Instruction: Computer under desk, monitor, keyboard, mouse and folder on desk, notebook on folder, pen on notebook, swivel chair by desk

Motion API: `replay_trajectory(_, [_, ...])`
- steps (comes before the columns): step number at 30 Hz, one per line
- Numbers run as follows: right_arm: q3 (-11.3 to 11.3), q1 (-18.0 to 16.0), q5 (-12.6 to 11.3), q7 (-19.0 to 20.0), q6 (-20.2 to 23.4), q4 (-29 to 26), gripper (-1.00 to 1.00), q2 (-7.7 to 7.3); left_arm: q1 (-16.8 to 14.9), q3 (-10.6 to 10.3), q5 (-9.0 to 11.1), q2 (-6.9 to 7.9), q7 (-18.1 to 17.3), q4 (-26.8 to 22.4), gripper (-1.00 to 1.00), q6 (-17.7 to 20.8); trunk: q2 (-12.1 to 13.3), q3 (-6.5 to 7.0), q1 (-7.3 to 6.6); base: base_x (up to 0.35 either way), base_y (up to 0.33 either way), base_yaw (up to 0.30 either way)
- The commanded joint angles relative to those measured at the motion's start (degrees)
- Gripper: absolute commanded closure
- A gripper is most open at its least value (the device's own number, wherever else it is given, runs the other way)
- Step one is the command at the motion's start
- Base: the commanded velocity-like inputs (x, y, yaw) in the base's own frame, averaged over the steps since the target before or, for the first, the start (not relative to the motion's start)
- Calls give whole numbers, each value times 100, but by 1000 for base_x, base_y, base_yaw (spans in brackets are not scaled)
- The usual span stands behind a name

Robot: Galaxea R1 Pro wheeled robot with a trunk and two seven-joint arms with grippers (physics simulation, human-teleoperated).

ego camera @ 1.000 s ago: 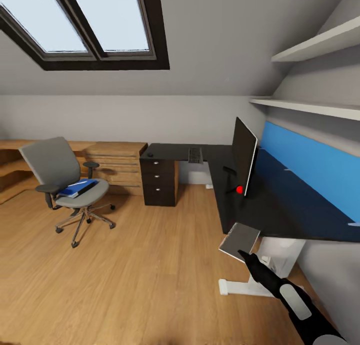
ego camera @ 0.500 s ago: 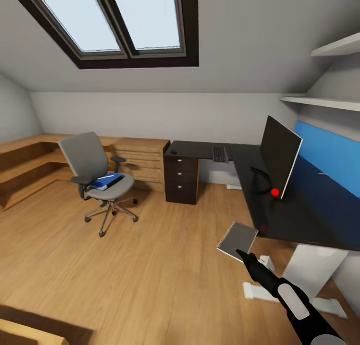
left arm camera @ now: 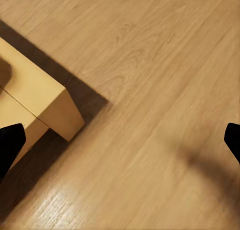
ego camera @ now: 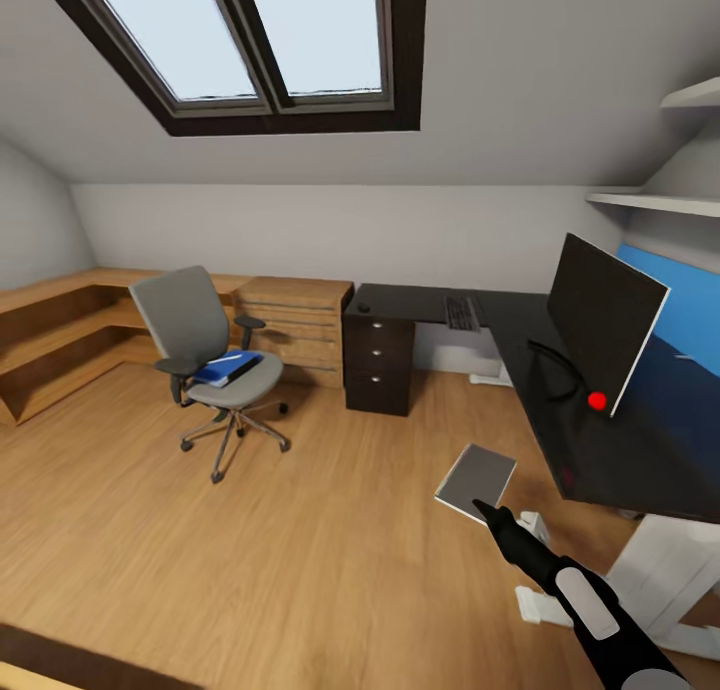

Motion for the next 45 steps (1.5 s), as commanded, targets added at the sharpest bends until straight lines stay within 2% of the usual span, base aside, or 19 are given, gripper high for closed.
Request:
replay_trajectory(1, [-19, -4, -50, 6, 55, -4, 100, 0, -3, 6, 40, -2, -6, 2, -100, -17, -3, -6, 2, 196, 74, 1])
replay_trajectory(18, [-22, -4, -46, 6, 55, -2, 100, 0, -3, 5, 39, -4, -12, 2, -100, -19, -3, -6, 2, 175, -14, 0])
replay_trajectory(45, [-21, -4, -46, 14, 55, -13, 100, -7, -3, -1, 40, -6, -15, 145, -100, -22, -3, -6, 2, 308, 97, 0])
